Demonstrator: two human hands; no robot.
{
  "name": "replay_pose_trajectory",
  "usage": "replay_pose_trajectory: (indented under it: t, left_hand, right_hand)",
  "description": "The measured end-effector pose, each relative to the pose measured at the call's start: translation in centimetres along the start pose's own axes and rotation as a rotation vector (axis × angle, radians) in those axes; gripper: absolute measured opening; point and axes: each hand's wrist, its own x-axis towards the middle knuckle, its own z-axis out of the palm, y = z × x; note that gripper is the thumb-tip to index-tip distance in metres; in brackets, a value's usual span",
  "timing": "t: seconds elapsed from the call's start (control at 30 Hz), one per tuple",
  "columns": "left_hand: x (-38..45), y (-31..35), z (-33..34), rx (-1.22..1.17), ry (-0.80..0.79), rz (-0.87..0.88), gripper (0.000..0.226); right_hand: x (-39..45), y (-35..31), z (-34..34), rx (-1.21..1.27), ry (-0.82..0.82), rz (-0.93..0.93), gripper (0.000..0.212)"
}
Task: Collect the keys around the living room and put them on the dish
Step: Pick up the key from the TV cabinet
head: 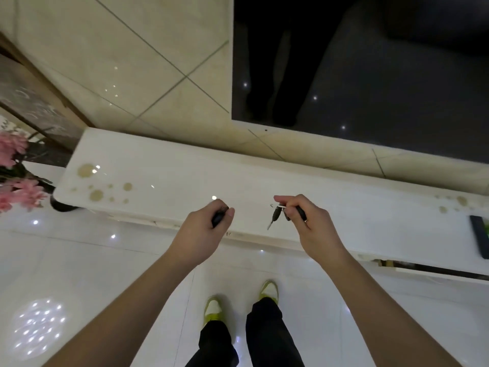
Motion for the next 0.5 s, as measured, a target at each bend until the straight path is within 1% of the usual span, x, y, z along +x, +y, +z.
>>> replay_pose_trajectory:
  t: [0.17, 0.23, 0.3, 0.4, 0.43, 0.5]
  left_hand:
    - [-0.9, 3.1, -6.4, 0.025, 0.093, 0.046, 0.027]
    - [-1.4, 4.5, -8.3, 0.019, 0.117, 0.065, 0.028]
    - [-2.0, 5.8, -9.7, 0.019, 0.144, 0.076, 0.027]
    - [-3.5, 7.7, -11.0, 0.031, 0.17, 0.119, 0.026]
    - [-4.1, 8.3, -11.1, 0.031, 0.167, 0.139, 0.026]
    - [-5.3, 9.3, -10.9, 0.012, 0.155, 0.167, 0.026]
  right_hand:
    - [-2.8, -8.3, -0.7, 0.253, 0.109, -0.06, 0.022]
    - [-3.5, -10.5, -0.7, 0.375, 0.102, -0.04, 0.027]
    - [-3.8, -12.0, -0.4, 0.553, 0.053, 0.013, 0.03]
    - [-4.2, -13.5, 0.4, 0.956, -0.006, 0.105, 0.032]
    - [-4.3, -13.8, 0.7, 1.043, -0.004, 0.144, 0.033]
    - [-4.5, -14.0, 1.5, 1.135, 0.03, 0.232, 0.034]
